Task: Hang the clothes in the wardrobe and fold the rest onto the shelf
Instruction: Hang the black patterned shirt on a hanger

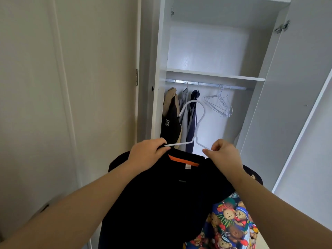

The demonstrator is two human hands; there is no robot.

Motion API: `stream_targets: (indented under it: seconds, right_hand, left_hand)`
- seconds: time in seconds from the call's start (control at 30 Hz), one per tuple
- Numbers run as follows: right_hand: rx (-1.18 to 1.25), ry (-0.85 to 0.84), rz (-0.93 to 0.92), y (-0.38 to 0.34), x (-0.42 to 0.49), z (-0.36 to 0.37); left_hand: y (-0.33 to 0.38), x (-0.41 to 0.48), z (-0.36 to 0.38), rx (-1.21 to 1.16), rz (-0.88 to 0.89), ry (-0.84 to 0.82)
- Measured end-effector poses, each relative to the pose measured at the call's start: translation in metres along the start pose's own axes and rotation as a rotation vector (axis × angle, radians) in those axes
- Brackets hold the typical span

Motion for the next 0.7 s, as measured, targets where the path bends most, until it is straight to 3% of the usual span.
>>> stream_targets:
  seconds: [0.07,0.23,0.3,0.5,0.57,0.7]
  right_hand:
    - [-0.047,-0.013,-0.074,0.007,0.001,-0.009]
    - [-0.471,-0.025,-0.251,0.013,-0.001,-0.020]
    - [-0.369,-0.087,-0.300,-0.006,-0.004,-0.007]
    - [0.025,-0.185,-0.103,-0.018,-0.001,0.002]
    - [0.112,-0.163,-0.028,-0.012,-0.001,0.000]
    - [0.140,-0.106,0.041,-0.006,0.004,-0.005]
  left_hand:
    - [-0.002,0.003,-0.003,-0.060,-0.047,-0.001]
    - [0.003,0.011,-0.008,-0.187,-0.072,-0.084]
    - [0.016,0.012,0.000,-0.185,-0.018,-0.094]
    - [0.008,0.007,0.006,-0.262,0.019,-0.102]
    - [-0.011,0.002,0.003,-0.227,-0.022,-0.119]
    - [-0.050,-0.017,0.003,-0.060,-0.167,-0.313]
Point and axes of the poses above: each hand's wrist, its own x-axis towards the middle knuckle, its own z-axis out of the palm, y = z × x, the point moved 2 cm from there along x, towards the middle knuckle, and after that the axes turned 11 degrees about y, right-handed, at the moved point
